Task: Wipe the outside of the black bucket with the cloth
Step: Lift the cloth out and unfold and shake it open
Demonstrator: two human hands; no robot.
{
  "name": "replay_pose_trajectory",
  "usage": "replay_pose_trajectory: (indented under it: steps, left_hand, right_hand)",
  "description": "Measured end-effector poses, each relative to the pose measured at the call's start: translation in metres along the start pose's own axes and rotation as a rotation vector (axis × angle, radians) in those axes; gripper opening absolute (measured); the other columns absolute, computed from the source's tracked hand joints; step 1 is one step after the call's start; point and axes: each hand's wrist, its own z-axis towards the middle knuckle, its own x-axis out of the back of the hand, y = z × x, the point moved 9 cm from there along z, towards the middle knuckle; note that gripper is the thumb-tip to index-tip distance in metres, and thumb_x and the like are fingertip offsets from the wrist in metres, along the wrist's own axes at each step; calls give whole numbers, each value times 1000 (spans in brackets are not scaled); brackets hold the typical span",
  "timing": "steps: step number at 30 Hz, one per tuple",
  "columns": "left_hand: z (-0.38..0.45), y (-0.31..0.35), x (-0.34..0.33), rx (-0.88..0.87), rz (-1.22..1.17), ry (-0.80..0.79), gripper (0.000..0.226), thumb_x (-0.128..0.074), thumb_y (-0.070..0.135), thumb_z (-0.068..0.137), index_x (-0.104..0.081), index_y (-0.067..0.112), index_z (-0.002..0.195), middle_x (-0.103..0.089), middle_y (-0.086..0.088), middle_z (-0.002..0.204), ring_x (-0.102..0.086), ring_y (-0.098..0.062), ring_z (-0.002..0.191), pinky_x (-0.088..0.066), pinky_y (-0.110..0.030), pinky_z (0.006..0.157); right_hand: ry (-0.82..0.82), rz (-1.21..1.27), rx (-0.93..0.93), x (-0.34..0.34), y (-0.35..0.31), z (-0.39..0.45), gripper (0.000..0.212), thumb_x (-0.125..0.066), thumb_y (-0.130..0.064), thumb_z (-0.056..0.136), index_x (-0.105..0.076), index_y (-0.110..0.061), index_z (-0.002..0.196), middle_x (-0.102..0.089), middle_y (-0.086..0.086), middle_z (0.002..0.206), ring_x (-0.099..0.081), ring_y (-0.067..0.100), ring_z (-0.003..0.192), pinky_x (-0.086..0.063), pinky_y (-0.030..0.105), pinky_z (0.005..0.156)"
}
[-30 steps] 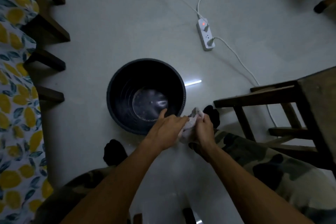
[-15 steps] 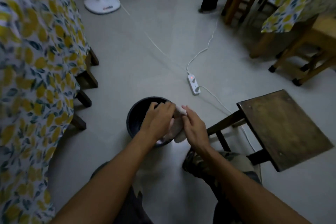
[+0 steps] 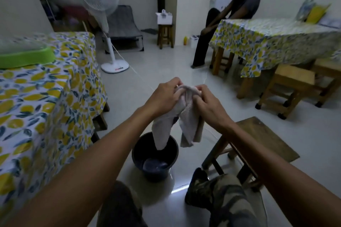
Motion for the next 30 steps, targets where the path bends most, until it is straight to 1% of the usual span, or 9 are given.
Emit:
replay_pose_trajectory:
  steps: [5, 10, 12, 14, 16, 19, 24, 28, 30]
  left_hand:
    - [13, 70, 25, -39, -70, 97, 20, -51, 29, 102, -58, 11, 100, -63, -3, 87, -58, -19, 78, -46, -33, 66]
    - [23, 107, 39, -45, -59, 185, 23, -49, 29, 101, -58, 8, 96, -60, -5, 83, -54, -19, 72, -43, -36, 61]
    - [25, 115, 41, -38, -79, 210, 23, -49, 28, 99, -58, 7, 95, -61, -9, 84, -56, -23, 73, -45, -39, 62]
    - [25, 124, 42, -47, -80, 223, 22, -49, 26, 99, -58, 7, 95, -61, -8, 83, -57, -22, 72, -47, -40, 62]
    - [24, 132, 39, -64, -53, 212, 18, -49, 25, 99, -57, 10, 94, -58, -4, 80, -54, -16, 68, -45, -35, 59]
    - [23, 130, 35, -80, 61, 186, 16, -51, 30, 97, -55, 16, 92, -59, -3, 79, -57, -18, 69, -53, -41, 62]
    - [16, 121, 31, -262, 332, 103, 29, -44, 58, 98, -50, 33, 112, -68, 0, 89, -63, -21, 74, -57, -43, 68]
    - [2, 131, 12, -489, 639, 11, 71, -35, 91, 80, -38, 43, 132, -65, 2, 97, -61, -19, 71, -57, -37, 65]
    - [1, 132, 11, -496, 704, 71, 85, -43, 92, 75, -33, 37, 139, -65, -1, 102, -63, -23, 67, -58, -39, 61]
  right_hand:
    - [32, 149, 167, 39, -37, -20, 70, -68, -41, 97, -23, -40, 150, -55, -5, 129, -66, 6, 110, -60, 32, 91]
    - [166, -234, 415, 59, -58, -57, 120, -88, -57, 66, -12, -38, 157, -32, 0, 159, -49, 25, 135, -53, 43, 99]
    - [128, -320, 429, 52, -54, -62, 113, -81, -58, 72, -6, -43, 157, -39, 6, 155, -55, 29, 129, -56, 49, 94]
    - [113, -324, 335, 52, -44, -62, 88, -71, -46, 89, -11, -49, 153, -60, 4, 133, -67, 25, 106, -60, 47, 81]
    - [170, -345, 327, 60, -40, -62, 55, -59, -30, 101, -31, -42, 147, -70, 2, 111, -70, 22, 89, -59, 42, 73]
    - [240, -294, 339, 85, -47, -61, 21, -50, -33, 105, -59, -33, 123, -72, -6, 100, -69, 11, 85, -55, 28, 70]
    - [374, -144, 248, 142, -52, -53, 15, -47, -29, 108, -59, -29, 98, -67, -10, 90, -66, 3, 81, -50, 14, 67]
    - [427, -106, 211, 171, -62, -45, 20, -49, -27, 108, -64, -19, 98, -71, -2, 88, -66, 4, 81, -45, 7, 60]
    - [415, -133, 208, 177, -68, -43, 20, -52, -29, 107, -67, -19, 100, -71, -2, 88, -66, 4, 79, -47, 7, 62]
